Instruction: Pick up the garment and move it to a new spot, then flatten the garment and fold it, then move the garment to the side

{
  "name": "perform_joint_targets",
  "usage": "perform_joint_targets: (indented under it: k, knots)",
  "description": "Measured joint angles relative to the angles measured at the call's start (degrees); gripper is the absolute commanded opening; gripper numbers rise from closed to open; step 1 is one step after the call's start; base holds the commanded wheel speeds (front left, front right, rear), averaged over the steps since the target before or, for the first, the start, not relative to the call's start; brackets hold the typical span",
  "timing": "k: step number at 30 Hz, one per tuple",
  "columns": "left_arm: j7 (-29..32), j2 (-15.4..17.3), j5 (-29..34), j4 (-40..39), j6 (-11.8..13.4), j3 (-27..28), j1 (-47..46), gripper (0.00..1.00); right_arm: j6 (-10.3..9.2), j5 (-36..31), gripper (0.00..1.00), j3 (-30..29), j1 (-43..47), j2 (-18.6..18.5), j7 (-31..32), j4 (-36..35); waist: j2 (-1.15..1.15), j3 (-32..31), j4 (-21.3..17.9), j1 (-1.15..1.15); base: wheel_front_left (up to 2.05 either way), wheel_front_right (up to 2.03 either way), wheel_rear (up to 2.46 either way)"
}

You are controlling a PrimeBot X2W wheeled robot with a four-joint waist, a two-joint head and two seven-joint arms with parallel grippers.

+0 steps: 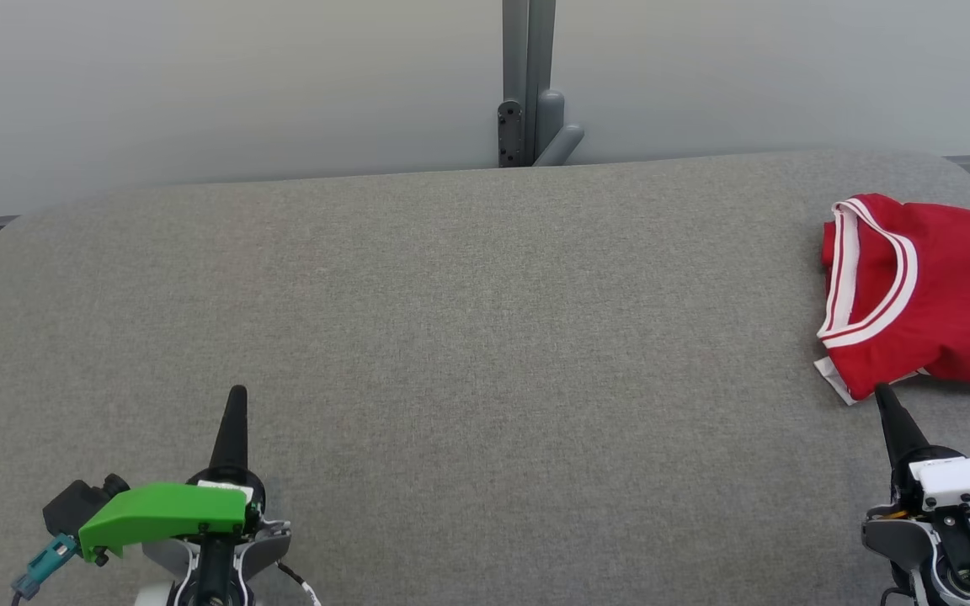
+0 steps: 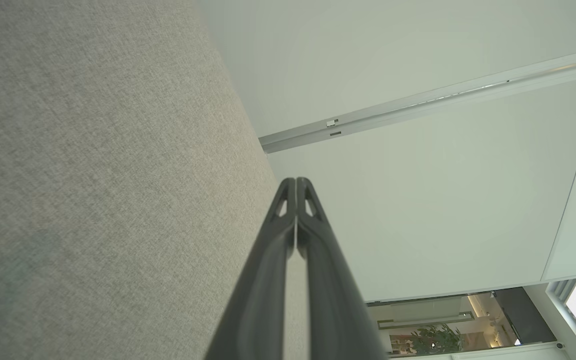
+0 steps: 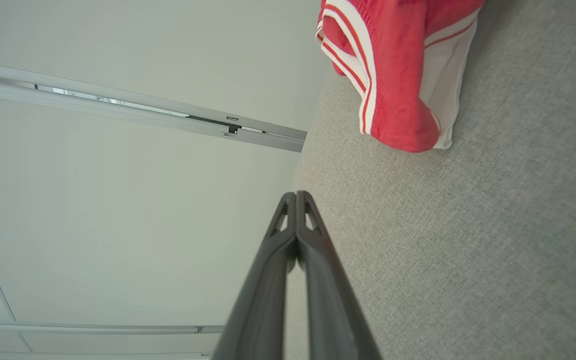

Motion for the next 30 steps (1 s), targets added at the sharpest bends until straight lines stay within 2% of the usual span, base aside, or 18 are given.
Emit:
perform_joint_targets:
  k: [30]
  knots:
    - [2.16,0.01,-12.01,1.93,-0.40,-0.24,-4.35,0.00,0.00,14.08,0.00,-1.96,-2.82,-0.20,4.63,0.98,0.00,0.40,-0.59,0.00,0.00,0.00,0.00]
